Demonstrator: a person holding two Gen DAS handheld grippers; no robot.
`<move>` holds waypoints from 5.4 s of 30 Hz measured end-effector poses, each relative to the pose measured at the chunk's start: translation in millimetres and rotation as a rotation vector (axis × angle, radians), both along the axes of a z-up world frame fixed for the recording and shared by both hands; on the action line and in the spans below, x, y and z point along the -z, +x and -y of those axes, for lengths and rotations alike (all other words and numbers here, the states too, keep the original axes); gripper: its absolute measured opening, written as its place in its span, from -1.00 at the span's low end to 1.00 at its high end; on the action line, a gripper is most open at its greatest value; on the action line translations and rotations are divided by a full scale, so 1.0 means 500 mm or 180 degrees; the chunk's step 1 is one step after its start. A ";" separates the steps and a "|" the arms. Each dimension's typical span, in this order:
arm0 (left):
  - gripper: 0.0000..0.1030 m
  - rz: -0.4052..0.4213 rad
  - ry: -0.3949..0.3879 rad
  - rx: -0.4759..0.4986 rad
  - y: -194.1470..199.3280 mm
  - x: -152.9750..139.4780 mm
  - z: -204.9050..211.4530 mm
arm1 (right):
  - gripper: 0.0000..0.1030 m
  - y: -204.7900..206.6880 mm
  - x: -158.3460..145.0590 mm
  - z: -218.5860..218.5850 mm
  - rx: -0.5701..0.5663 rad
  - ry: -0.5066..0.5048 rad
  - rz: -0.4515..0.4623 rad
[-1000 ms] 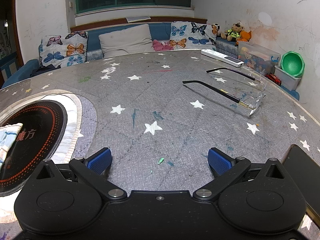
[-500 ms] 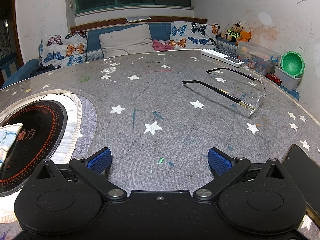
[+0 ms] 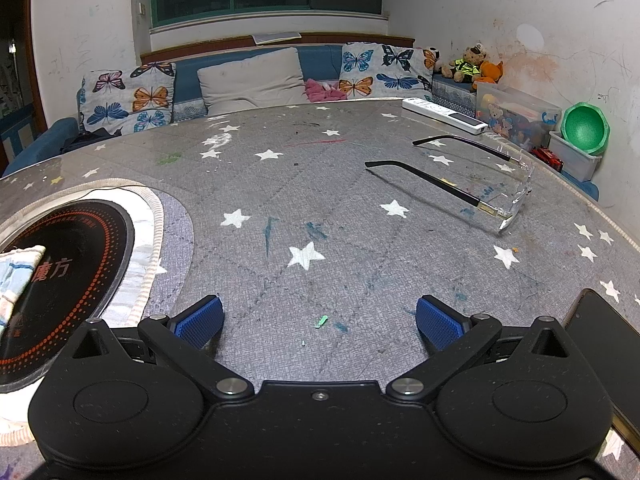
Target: Fold clothes
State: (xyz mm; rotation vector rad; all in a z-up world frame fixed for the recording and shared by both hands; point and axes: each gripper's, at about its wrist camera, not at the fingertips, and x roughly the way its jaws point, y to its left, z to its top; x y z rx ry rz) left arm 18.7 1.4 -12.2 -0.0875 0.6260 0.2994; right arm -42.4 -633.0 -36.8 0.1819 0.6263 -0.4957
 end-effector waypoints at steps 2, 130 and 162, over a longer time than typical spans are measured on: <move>0.94 -0.0025 -0.0026 -0.0009 0.001 0.004 0.015 | 1.00 0.000 0.000 0.000 0.0000 0.0001 0.0000; 0.99 -0.0704 -0.0345 0.0196 -0.066 -0.035 0.098 | 1.00 -0.011 -0.003 0.007 0.0003 -0.0021 -0.0007; 0.99 -0.0769 -0.0243 0.0235 -0.066 -0.029 0.107 | 1.00 -0.011 -0.003 0.007 0.0003 -0.0023 -0.0008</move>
